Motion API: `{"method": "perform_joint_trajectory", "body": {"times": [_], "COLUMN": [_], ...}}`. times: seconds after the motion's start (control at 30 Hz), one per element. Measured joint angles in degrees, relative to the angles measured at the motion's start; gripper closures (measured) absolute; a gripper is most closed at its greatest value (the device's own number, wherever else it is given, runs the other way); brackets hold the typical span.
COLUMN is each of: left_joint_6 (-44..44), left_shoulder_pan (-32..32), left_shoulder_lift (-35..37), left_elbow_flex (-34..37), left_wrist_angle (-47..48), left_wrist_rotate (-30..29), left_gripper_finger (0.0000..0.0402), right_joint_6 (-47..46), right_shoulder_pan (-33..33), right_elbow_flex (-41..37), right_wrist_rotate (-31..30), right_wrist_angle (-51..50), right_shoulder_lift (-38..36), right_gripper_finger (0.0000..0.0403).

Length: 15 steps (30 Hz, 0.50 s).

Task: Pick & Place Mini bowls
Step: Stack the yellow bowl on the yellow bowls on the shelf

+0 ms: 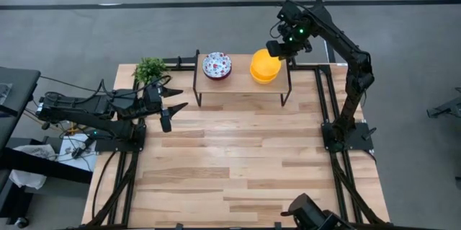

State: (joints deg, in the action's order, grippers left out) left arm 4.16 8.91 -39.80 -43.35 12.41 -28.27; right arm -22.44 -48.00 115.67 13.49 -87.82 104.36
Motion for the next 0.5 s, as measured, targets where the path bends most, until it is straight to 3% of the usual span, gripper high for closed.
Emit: {"method": "perform_joint_trajectory", "body": {"times": [0.5], "left_joint_6": [0.0], "left_shoulder_pan": [0.0], "left_shoulder_lift": [0.0], "left_elbow_flex": [0.0], "left_wrist_angle": [0.0], "left_wrist_rotate": [0.0], "left_gripper_finger": [0.0187], "right_joint_6": [0.5], "right_shoulder_pan": [1.0], "right_elbow_flex": [-4.4], "right_wrist_rotate": [0.0], "right_wrist_angle": [2.9], "right_shoulder_lift": [0.0], "right_gripper_finger": [0.0403]}}
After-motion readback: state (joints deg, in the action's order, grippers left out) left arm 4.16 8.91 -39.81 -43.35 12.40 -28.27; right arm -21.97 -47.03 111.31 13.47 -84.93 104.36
